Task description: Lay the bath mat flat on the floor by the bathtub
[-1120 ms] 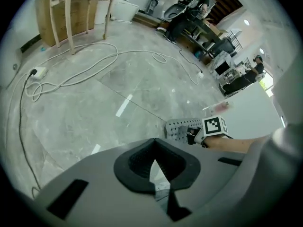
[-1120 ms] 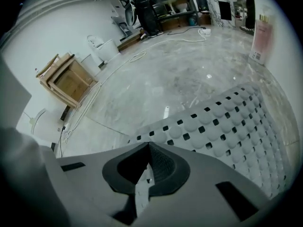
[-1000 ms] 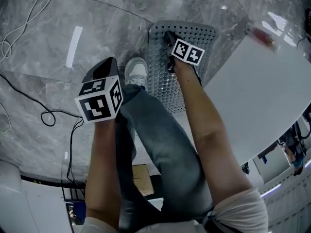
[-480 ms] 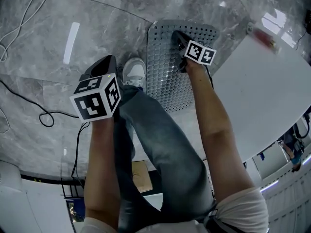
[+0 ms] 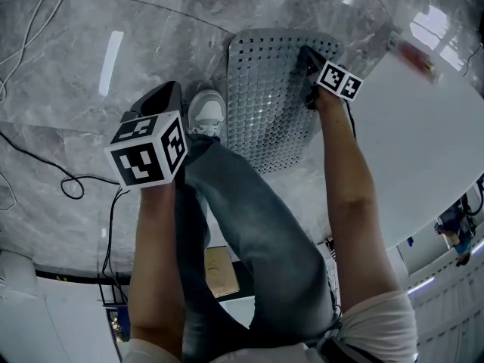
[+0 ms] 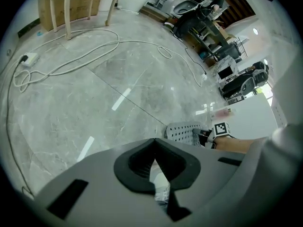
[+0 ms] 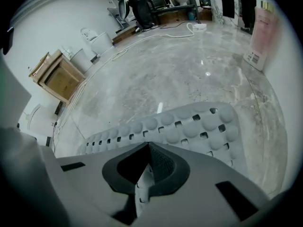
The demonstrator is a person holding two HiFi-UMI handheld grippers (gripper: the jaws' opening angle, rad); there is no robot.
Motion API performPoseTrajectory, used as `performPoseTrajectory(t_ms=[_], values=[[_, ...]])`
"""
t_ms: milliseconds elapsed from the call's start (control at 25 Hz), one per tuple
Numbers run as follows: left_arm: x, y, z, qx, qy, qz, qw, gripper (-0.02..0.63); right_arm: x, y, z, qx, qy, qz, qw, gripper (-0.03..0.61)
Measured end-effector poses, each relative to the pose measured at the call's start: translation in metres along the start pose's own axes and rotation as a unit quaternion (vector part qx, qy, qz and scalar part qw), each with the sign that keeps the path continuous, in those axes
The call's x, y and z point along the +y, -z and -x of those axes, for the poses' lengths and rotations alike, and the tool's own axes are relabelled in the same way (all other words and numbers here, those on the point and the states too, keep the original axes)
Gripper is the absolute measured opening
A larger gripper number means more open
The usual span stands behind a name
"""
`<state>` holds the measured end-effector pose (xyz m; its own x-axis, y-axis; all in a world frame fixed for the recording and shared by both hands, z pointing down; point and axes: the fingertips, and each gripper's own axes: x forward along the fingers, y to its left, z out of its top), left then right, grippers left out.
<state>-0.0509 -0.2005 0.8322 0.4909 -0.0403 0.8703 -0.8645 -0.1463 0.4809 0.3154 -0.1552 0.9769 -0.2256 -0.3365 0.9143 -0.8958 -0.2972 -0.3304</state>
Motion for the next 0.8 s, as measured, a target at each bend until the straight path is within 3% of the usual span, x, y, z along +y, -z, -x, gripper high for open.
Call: performPoseTrajectory(t_ms=[200,480,680,800], values=[[0.008,-0.007,-0.002,0.002,-0.005,0.001,1.0000,0.017,-0.005,-0.003,0.002,-0.013,-0.016,-0.018,1.000,0.025],[0.014,0.002,0.015,0.005,-0.015,-0.025,0.9996,0.017,-0.001,-0.001,0.012,-0.037,0.040,-0.067,0.996,0.025],[0.035,0.024,0.047,0.003,-0.034,-0.006,0.9994,0.017,0.036,0.000,0.036,-0.030,0.035,-0.078,0.996,0.025],[0.041,0.032,0.071,0.002,-0.036,-0.036,0.9987,0.017,0.077,-0.006,0.060,-0.034,0.019,-0.077,0.996,0.025]])
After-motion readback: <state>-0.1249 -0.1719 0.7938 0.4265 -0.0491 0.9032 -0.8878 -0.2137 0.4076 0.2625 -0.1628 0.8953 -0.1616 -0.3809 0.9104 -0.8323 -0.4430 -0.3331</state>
